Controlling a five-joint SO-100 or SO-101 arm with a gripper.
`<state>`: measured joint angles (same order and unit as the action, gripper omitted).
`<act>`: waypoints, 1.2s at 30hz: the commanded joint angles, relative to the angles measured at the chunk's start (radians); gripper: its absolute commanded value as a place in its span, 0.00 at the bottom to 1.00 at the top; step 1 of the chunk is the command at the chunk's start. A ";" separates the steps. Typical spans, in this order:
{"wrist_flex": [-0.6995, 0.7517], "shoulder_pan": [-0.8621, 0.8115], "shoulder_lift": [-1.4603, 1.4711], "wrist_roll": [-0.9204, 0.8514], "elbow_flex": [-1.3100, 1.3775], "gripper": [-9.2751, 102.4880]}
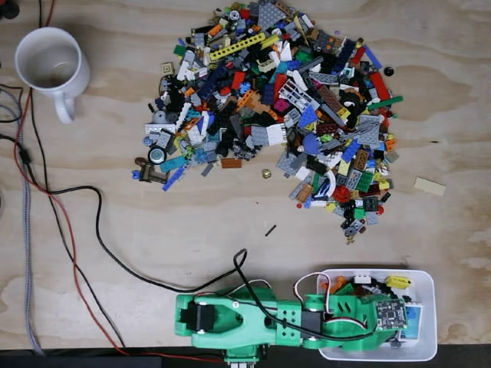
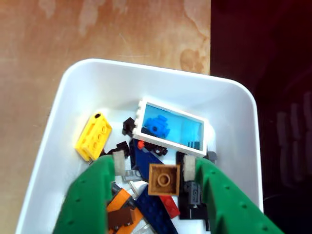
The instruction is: Find the closest Lego and put it in the bin.
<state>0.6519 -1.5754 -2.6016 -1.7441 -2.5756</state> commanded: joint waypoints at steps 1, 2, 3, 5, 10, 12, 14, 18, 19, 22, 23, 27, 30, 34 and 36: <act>-0.026 0.072 -0.035 0.038 0.046 0.28; -0.018 0.104 -0.034 0.051 0.060 0.27; -0.017 0.135 -0.032 0.052 0.071 0.25; 0.020 0.232 -0.025 0.023 0.106 0.18; 0.160 0.617 -0.020 -0.005 0.098 0.08; 0.225 0.779 -0.017 0.032 0.094 0.08; 0.253 0.936 -0.031 0.080 0.052 0.08; 0.181 1.177 -0.061 0.137 -0.124 0.08; 0.178 1.215 -0.071 0.149 -0.164 0.08; 0.183 1.308 -0.146 0.184 -0.298 0.08; 0.189 1.331 -0.173 0.198 -0.337 0.08; 0.216 1.416 -0.316 0.230 -0.476 0.08; 0.225 1.499 -0.440 0.244 -0.571 0.08; 0.324 1.651 -0.555 0.331 -0.572 0.08; 0.360 1.727 -0.604 0.377 -0.572 0.08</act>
<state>0.9526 0.0169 -3.1094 -1.4358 -3.1585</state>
